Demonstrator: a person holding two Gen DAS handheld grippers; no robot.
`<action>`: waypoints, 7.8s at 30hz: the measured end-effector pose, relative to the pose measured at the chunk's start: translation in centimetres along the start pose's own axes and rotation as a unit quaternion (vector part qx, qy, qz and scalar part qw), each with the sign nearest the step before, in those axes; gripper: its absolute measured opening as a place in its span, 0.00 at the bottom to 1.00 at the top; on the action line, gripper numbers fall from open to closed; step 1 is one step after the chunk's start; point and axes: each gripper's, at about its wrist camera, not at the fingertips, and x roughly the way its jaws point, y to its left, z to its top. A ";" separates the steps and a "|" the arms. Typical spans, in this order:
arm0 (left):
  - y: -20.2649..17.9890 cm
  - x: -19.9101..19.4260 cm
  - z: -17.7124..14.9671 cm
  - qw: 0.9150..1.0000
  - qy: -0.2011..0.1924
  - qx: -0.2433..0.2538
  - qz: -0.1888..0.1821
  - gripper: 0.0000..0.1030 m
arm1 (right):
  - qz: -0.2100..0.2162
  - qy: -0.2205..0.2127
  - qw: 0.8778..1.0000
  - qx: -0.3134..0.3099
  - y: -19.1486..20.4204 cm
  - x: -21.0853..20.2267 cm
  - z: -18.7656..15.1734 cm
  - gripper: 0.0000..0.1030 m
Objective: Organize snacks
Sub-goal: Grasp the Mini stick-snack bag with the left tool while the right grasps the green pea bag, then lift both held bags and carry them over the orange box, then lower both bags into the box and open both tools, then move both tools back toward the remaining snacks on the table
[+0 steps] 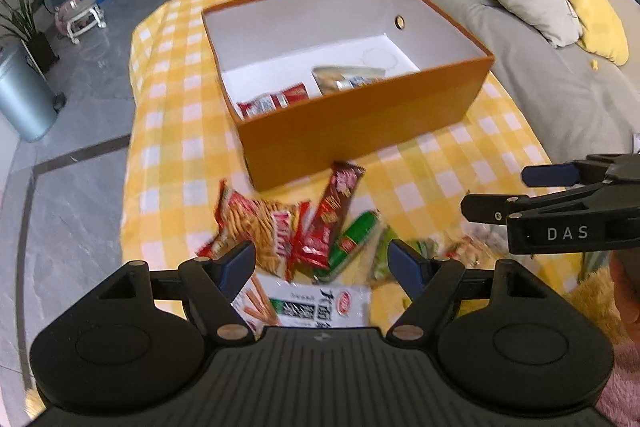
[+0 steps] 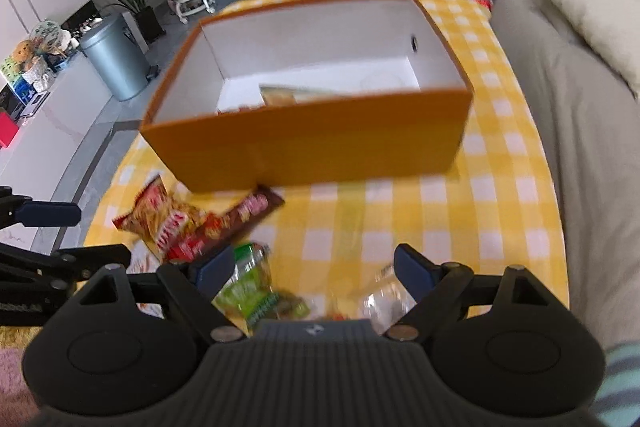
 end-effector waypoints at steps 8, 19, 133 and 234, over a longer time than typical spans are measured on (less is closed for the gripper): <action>-1.0 1.4 -1.3 0.999 0.024 0.021 -0.010 0.84 | 0.026 0.026 0.999 -0.022 0.4 1.2 -2.2 0.76; 2.6 3.2 -0.4 0.999 0.043 -0.007 0.022 0.84 | 0.036 0.072 0.991 -0.110 4.4 4.7 -2.2 0.67; 0.2 11.2 15.7 0.982 0.052 0.120 0.133 0.48 | -0.064 0.075 0.985 -0.139 1.1 11.5 16.4 0.19; -10.3 9.2 -3.8 0.987 0.153 0.041 -0.029 0.83 | 0.002 0.062 0.998 0.009 -5.8 -0.4 -6.1 0.63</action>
